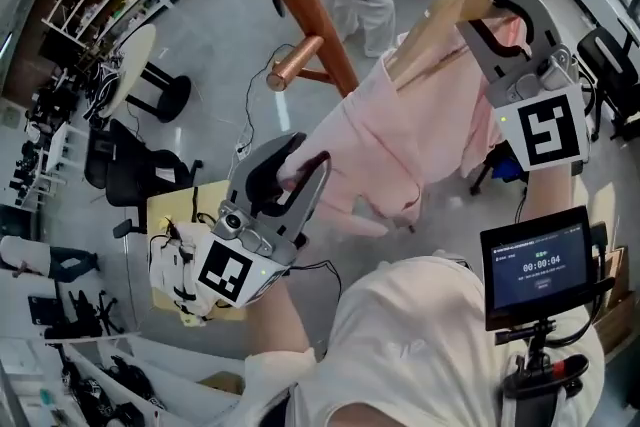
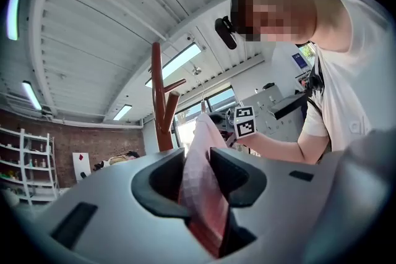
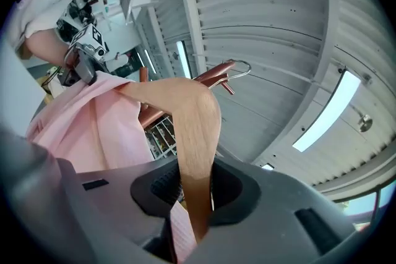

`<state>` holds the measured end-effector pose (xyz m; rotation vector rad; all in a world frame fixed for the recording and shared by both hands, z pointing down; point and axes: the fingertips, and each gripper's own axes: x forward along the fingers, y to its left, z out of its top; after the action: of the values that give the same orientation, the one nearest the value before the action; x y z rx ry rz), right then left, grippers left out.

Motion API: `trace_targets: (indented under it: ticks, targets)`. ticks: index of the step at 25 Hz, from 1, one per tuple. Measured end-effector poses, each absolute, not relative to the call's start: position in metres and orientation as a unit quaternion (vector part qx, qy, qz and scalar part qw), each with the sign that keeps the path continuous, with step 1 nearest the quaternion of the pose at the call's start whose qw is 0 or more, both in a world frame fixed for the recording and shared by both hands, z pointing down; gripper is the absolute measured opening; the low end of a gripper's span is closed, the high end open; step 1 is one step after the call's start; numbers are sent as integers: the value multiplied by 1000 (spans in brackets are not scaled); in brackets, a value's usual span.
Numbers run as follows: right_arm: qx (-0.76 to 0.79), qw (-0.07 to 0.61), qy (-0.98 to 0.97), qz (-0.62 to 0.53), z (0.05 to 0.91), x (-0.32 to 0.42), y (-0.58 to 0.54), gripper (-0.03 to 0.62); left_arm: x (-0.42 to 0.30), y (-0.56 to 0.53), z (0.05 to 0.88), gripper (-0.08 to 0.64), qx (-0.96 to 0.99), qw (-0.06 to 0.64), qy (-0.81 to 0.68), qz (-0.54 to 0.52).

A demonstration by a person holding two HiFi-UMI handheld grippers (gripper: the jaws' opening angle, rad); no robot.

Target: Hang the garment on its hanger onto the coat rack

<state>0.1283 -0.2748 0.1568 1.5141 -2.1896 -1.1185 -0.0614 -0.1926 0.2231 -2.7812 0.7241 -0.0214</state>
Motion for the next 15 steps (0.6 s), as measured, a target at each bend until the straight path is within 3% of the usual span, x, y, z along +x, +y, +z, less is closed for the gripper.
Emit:
trace_targets:
  ticks: [4, 15]
  targets:
    - [486, 105, -775, -390, 136, 103, -299, 101, -78, -198, 199, 103, -952, 134, 276, 11]
    - [408, 61, -828, -380, 117, 60, -303, 101, -97, -163, 170, 97, -940, 141, 310, 27]
